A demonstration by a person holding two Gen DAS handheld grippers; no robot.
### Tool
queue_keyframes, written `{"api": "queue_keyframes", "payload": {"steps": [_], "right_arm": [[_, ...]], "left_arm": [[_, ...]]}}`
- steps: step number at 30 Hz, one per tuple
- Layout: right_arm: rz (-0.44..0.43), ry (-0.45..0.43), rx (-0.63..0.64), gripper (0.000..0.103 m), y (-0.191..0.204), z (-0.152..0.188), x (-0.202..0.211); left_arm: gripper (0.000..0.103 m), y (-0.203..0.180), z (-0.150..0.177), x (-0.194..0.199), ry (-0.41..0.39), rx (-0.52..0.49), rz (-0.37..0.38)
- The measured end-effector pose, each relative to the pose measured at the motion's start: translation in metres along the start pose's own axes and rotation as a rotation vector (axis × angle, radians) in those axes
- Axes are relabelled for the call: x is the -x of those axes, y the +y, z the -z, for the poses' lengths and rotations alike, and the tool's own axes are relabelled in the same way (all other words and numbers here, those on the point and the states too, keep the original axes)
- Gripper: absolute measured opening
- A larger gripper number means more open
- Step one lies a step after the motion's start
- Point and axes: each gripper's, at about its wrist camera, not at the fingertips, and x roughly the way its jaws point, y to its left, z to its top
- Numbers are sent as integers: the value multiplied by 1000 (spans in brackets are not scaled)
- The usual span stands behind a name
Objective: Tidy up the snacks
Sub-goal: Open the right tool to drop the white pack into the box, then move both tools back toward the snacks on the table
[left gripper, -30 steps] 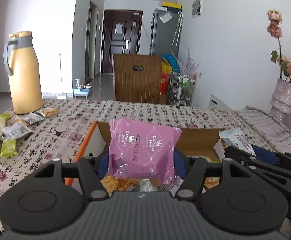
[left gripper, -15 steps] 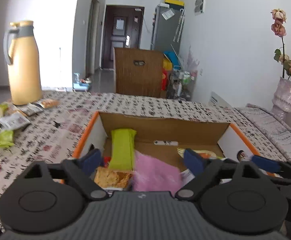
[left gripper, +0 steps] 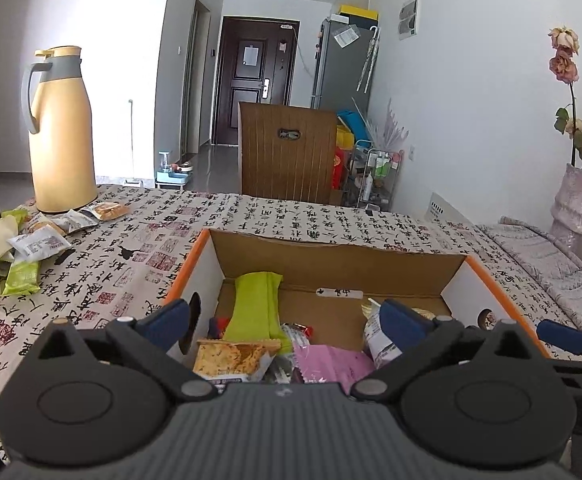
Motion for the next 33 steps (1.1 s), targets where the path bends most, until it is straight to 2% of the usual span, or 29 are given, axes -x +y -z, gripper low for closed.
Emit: {"api": "queue_keyframes", "payload": {"steps": [7, 16, 33], "right_arm": [[17, -8, 14, 103, -1, -7, 10], [25, -27, 26, 103, 0, -6, 49], [-7, 10, 32, 103, 9, 42, 127]], "left_arm": [[103, 0, -7, 11, -16, 16, -10], [103, 2, -4, 45, -43, 14, -17], [103, 21, 38, 117, -46, 57, 26]]}}
